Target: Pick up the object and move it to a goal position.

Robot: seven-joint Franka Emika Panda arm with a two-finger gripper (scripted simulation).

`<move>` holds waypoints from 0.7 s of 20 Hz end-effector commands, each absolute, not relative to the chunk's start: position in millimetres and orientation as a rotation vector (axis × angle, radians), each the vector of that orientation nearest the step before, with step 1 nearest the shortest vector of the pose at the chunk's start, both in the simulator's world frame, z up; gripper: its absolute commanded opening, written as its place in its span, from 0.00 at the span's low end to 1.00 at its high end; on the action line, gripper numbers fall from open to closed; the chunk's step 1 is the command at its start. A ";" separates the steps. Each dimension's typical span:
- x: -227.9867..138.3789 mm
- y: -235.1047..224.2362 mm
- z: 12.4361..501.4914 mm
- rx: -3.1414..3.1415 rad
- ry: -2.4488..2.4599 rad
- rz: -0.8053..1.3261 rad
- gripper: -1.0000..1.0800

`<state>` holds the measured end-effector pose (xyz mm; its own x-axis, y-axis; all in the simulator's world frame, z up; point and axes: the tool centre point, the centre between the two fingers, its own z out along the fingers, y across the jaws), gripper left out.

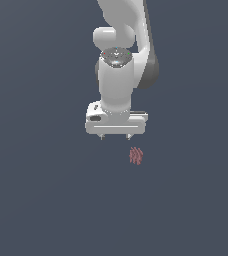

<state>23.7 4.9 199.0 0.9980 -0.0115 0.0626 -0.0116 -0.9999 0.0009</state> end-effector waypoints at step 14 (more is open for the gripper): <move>24.0 33.4 198.4 3.159 0.046 0.071 0.96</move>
